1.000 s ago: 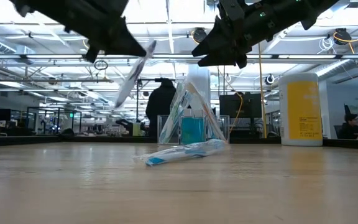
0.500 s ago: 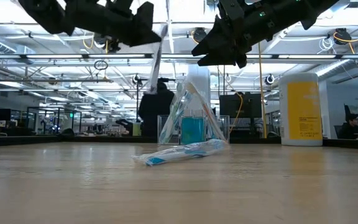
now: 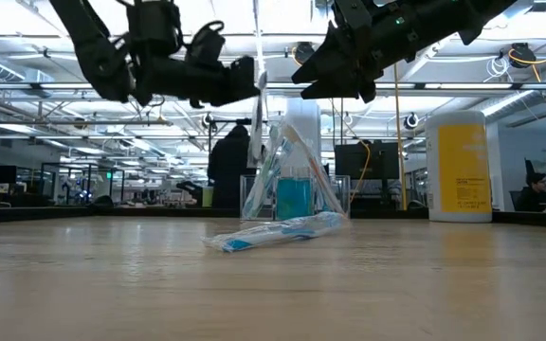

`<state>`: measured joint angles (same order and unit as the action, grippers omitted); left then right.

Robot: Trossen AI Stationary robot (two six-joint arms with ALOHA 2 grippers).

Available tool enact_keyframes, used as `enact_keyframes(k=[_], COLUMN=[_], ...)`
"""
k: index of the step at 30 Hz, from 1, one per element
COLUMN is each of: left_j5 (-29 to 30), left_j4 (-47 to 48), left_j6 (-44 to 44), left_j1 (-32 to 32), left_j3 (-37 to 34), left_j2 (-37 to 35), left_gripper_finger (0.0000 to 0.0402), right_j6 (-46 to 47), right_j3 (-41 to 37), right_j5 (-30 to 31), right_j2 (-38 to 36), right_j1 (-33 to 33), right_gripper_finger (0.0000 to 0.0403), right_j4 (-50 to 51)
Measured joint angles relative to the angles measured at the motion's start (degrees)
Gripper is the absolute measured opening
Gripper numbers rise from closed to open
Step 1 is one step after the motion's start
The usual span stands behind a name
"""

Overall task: Pick & Place toothbrushing station
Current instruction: Put the purple toothbrush into the transparent organizer

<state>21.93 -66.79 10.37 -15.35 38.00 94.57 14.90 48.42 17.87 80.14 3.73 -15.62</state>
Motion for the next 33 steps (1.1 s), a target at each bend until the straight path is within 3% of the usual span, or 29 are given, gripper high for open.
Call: enact_keyframes(k=[13,22,28,33], left_j5=[1.0,10.7,11.3,11.2], left_j4=[2.3,9.3,9.5,10.1], left_j6=[-1.4,4.1,5.0,4.5], left_j1=[0.0,1.5,1.5,1.7], left_j3=[0.0,0.0,0.0,0.0], left_j2=[8.9,9.2,9.1,9.1], left_gripper_finger=[0.0,0.0005,0.0008,0.0033], right_j6=[-1.0,-0.7,-0.6,-0.6], right_j3=[0.0,0.0,0.0,-2.3], right_j5=[0.0,0.0,-0.1,-0.2], right_j2=[0.0,0.0,0.0,0.0], right_j1=[0.0,0.1,0.1,0.1], right_gripper_finger=[0.0212,0.0212,0.0212,0.0212], right_j4=[0.1,0.9,0.9,-0.2])
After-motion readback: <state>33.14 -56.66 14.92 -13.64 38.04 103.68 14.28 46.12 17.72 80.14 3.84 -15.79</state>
